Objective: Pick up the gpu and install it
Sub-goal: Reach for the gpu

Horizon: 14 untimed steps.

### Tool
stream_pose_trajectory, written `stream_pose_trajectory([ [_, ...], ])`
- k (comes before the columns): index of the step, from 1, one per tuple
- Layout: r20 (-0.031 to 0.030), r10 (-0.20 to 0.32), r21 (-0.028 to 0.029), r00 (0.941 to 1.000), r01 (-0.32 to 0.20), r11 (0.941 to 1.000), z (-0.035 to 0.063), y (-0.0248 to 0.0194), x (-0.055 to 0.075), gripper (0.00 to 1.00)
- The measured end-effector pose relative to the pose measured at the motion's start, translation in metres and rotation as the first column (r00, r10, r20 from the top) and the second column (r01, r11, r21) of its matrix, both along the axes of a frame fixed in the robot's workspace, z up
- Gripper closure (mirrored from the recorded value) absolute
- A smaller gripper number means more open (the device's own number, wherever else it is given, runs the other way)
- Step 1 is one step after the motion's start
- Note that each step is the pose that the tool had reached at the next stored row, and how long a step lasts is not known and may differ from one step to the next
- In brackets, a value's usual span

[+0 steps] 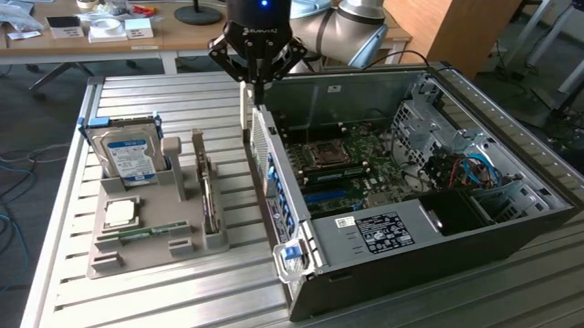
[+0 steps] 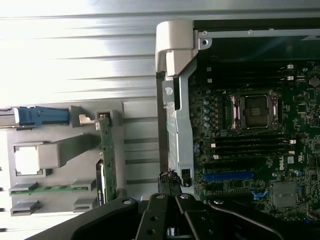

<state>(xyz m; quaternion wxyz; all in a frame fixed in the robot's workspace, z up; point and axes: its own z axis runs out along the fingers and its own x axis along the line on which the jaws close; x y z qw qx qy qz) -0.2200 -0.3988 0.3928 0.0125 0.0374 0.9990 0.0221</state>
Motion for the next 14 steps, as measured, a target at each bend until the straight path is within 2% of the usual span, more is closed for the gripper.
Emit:
stream_pose_trajectory([
  [14,0.0,0.0,0.0,1.0,0.0,1.0,-0.0003,0.0,-0.027,0.89],
])
